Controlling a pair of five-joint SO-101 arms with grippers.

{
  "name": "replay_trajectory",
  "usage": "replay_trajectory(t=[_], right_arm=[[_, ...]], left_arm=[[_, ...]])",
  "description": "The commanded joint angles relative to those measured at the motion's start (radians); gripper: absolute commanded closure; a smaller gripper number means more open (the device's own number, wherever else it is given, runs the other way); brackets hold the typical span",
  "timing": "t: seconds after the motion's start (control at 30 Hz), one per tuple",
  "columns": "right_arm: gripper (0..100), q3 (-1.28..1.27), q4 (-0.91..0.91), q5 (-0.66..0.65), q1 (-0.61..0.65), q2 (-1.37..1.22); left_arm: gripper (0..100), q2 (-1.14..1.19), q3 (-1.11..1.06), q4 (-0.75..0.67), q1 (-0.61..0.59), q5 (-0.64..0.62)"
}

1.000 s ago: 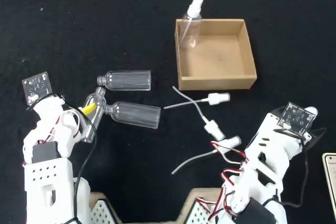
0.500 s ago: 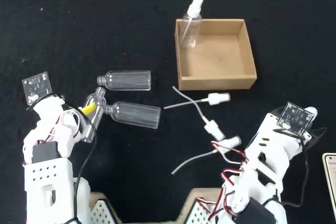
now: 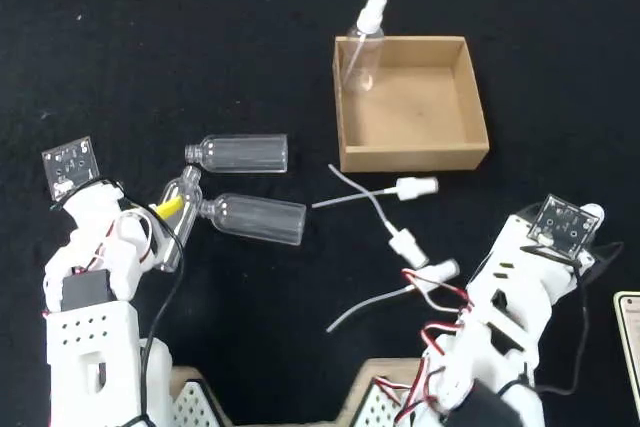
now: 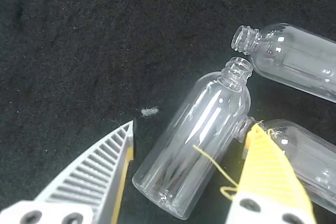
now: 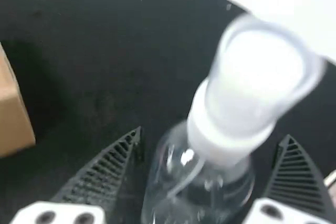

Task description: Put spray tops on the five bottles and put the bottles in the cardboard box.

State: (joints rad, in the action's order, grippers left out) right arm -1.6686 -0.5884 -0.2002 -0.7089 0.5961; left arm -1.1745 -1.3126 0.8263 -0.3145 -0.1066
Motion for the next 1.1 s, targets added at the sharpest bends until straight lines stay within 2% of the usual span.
replay_trajectory(t=[0.0,0.27,0.47,0.73,0.87,1.07], right_arm=[[63.5,0.022,0.081,-0.015,0.011,0.124],[63.5,0.03,0.574,-0.009,0.02,0.558],[63.5,-0.028,0.783,-0.015,0.011,0.865],[63.5,-0.021,1.194,-0.017,-0.043,1.194],[63.6,-0.016,1.263,-0.017,-0.041,1.293],[70.0,-0.018,1.171,-0.017,-0.041,1.222]], left_arm=[[68,-0.011,0.012,-0.02,-0.004,-0.006],[68,-0.011,0.012,-0.018,-0.008,-0.006],[68,-0.011,0.012,-0.015,-0.01,-0.006],[68,-0.011,0.012,-0.014,-0.01,-0.006],[68,-0.011,0.012,-0.014,-0.01,-0.006],[68,-0.011,0.012,-0.014,-0.01,-0.006]])
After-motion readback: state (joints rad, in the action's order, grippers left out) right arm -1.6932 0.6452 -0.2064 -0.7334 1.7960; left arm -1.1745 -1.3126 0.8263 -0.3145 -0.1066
